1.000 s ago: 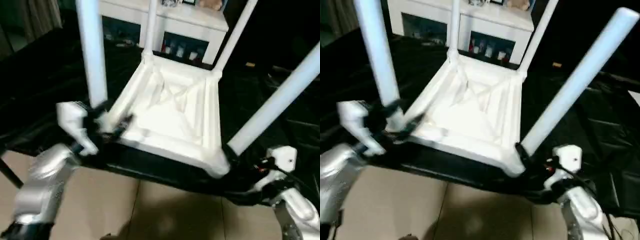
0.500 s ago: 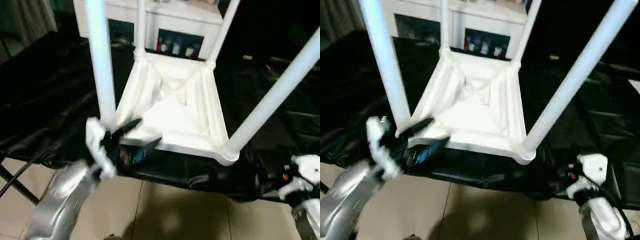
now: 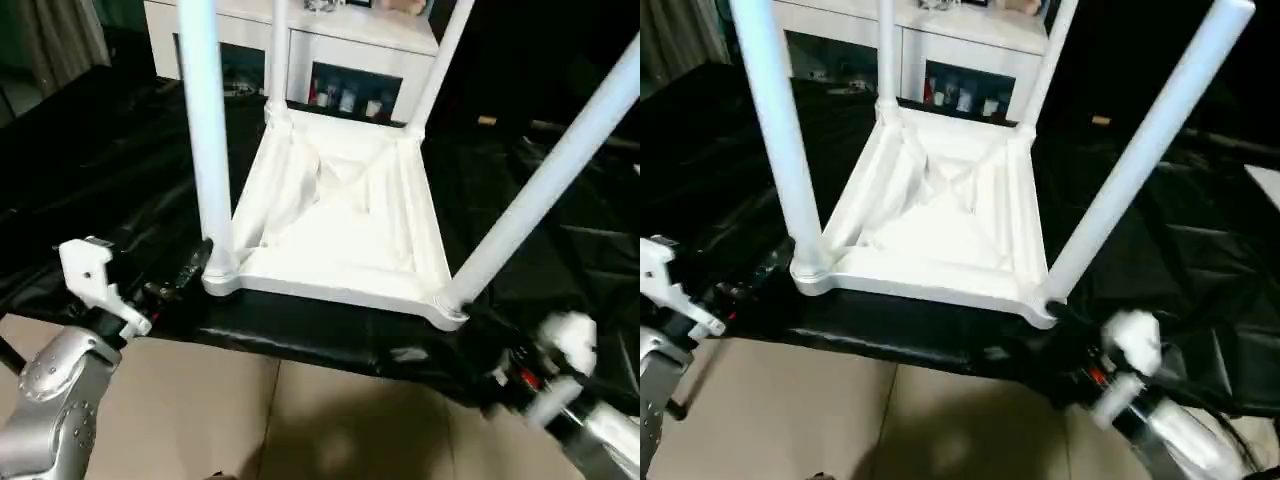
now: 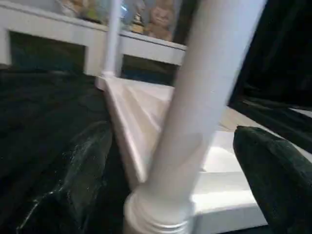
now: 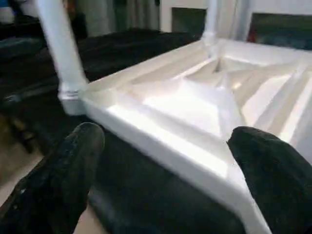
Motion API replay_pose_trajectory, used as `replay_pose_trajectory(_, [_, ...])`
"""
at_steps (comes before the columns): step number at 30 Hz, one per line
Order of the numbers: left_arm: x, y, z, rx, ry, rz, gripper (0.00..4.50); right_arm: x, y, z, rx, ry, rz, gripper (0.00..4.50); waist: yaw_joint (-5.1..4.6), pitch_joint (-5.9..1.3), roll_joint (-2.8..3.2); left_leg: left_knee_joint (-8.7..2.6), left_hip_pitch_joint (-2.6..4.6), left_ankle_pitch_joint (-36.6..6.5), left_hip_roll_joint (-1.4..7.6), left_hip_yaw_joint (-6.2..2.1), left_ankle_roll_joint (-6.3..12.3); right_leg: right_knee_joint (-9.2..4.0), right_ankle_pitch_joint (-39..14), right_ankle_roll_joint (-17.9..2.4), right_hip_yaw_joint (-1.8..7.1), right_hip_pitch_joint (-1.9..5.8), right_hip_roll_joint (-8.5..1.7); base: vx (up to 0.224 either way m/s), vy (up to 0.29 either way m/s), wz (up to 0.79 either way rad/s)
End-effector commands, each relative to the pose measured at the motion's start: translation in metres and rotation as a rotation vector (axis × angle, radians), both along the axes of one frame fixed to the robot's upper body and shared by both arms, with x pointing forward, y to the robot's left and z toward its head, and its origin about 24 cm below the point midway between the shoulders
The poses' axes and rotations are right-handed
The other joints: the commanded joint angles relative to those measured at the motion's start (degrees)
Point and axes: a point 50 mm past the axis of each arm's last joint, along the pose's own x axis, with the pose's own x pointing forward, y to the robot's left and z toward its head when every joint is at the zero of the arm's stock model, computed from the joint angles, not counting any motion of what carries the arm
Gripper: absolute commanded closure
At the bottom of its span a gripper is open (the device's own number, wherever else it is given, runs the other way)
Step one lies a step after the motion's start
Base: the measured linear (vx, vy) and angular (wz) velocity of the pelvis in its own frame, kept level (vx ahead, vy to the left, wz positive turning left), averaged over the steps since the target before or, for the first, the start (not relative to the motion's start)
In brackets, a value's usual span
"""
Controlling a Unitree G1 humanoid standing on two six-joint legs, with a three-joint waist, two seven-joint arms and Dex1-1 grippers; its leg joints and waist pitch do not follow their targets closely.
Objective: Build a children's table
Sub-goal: Rotate leg to tighten
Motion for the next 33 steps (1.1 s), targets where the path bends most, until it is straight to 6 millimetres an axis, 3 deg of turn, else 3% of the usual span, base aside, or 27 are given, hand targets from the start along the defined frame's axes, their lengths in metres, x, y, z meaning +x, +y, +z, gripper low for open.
replay_pose_trajectory(1, [0.015,-0.015,0.0,0.046,0.021,-0.031,0.04,0.014,-0.003,-0.013,-0.084,0.036,-0.127,0.0,-0.19,-1.93,1.44,-5.05,0.95,-11.5,3.33,-1.52,-1.65,-4.39,-4.9,-7.4,3.17,0.08,-4.03,0.0,0.0,0.0])
replay_pose_trajectory(3, [0.024,-0.02,0.001,0.046,0.017,-0.021,0.04,0.02,0.002,-0.016,-0.063,0.057,-0.165,0.0,-0.09,-2.29,1.23,-4.88,1.07,-10.9,3.16,-1.45,-2.78,-4.17,-3.1,-7.2,3.18,0.41,-4.17,0.0,0.0,0.0])
replay_pose_trajectory(4, [0.025,-0.02,0.002,0.044,0.019,-0.016,0.04,0.021,0.002,-0.016,-0.057,0.062,-0.169,0.0,-0.13,-2.21,0.46,-4.93,0.73,-10.3,3.16,-1.51,-2.69,-4.18,-2.3,-7.0,3.13,0.77,-4.16,0.0,0.0,0.0])
replay_pose_trajectory(5, [0.028,-0.022,0.003,0.041,0.013,-0.013,0.04,0.023,0.005,-0.016,-0.039,0.067,-0.181,0.0,0.08,-2.31,0.85,-4.91,0.7,-10.1,3.18,-1.56,-2.66,-4.03,-1.1,-6.9,3.11,0.92,-4.28,0.0,0.0,0.0])
replay_pose_trajectory(6, [0.032,-0.026,0.004,0.034,0.007,-0.022,0.04,0.025,0.008,-0.015,-0.017,0.071,-0.181,0.0,-0.09,-2.51,0.11,-4.68,0.46,-8.8,3.03,-1.54,-2.16,-3.83,0.8,-6.7,3.07,1.22,-4.23,0.0,0.0,0.0])
replay_pose_trajectory(8, [0.036,-0.03,0.003,0.061,0.025,-0.017,0.04,0.028,0.011,-0.013,0.01,0.076,-0.186,0.0,-0.05,-2.66,0.39,-4.42,0.6,-6.7,2.89,-1.47,-1.27,-3.6,3.5,-6.8,3.12,1.19,-4.19,0.0,0.0,0.0])
replay_pose_trajectory(9, [0.039,-0.03,0.002,0.068,0.033,0.0,0.04,0.029,0.013,-0.013,0.021,0.078,-0.187,0.0,-0.17,-2.69,0.1,-4.37,0.4,-5.7,2.95,-1.5,-0.89,-3.51,4.7,-6.9,3.08,1.36,-4.16,0.0,0.0,0.0])
replay_pose_trajectory(11, [0.042,-0.031,0.001,0.091,0.045,0.031,0.04,0.03,0.016,-0.014,0.032,0.085,-0.183,0.0,-0.23,-2.68,0.34,-4.31,0.49,-5.8,3.03,-1.45,-0.63,-3.46,4.8,-7.2,3.06,1.3,-4.25,0.0,0.0,0.0])
replay_pose_trajectory(18, [0.048,-0.044,0.002,0.031,0.078,0.08,0.04,0.012,0.03,-0.018,0.087,0.128,0.073,0.0,0.22,-2.41,0.66,-4.48,0.53,-9.3,3.33,-1.43,-0.34,-4.09,1.0,-7.9,3.17,1.31,-4.34,0.0,0.0,0.0])
replay_pose_trajectory(23, [0.048,-0.048,-0.003,0.017,0.113,0.088,0.04,0.014,0.026,-0.02,0.083,0.13,0.046,0.0,0.2,-2.29,0.71,-4.69,0.52,-10.4,3.33,-1.57,-0.88,-4.34,-2.2,-8.1,3.15,1.13,-4.46,0.0,0.0,0.0])
replay_pose_trajectory(26, [0.048,-0.056,-0.006,-0.038,0.153,0.089,0.04,0.017,0.023,-0.021,0.099,0.131,0.003,0.0,0.07,-2.37,0.47,-4.62,0.42,-9.8,3.42,-1.55,-0.98,-4.16,-1.4,-8.7,3.16,1.14,-4.54,0.0,0.0,0.0])
replay_pose_trajectory(27, [0.048,-0.058,-0.007,-0.056,0.166,0.094,0.31,0.018,0.022,-0.021,0.107,0.133,-0.003,0.0,0.19,-2.34,0.54,-4.61,0.43,-9.6,3.33,-1.57,-0.92,-4.3,-1.5,-8.7,3.12,1.14,-4.5,0.0,0.0,0.0])
replay_pose_trajectory(30, [0.049,-0.065,-0.009,-0.156,0.212,0.131,0.39,0.019,0.021,-0.026,0.099,0.158,-0.027,0.0,0.22,-2.42,0.47,-4.39,0.46,-8.4,3.32,-1.48,-0.63,-4.11,0.8,-9.3,3.13,1.23,-4.4,0.0,0.0,0.0])
replay_pose_trajectory(31, [0.05,-0.066,-0.009,-0.182,0.219,0.136,0.44,0.02,0.021,-0.027,0.094,0.166,-0.034,0.0,0.22,-2.37,0.11,-4.36,0.4,-8.2,3.35,-1.42,-0.53,-4.11,1.0,-9.4,3.16,1.25,-4.47,0.0,0.0,0.0])
replay_pose_trajectory(33, [0.051,-0.069,-0.008,-0.213,0.227,0.141,0.82,0.02,0.021,-0.029,0.087,0.176,-0.042,0.0,0.45,-2.39,0.25,-4.33,0.36,-7.5,3.19,-1.44,-0.18,-4.2,1.0,-9.0,3.1,1.3,-4.36,0.0,0.0,0.0])
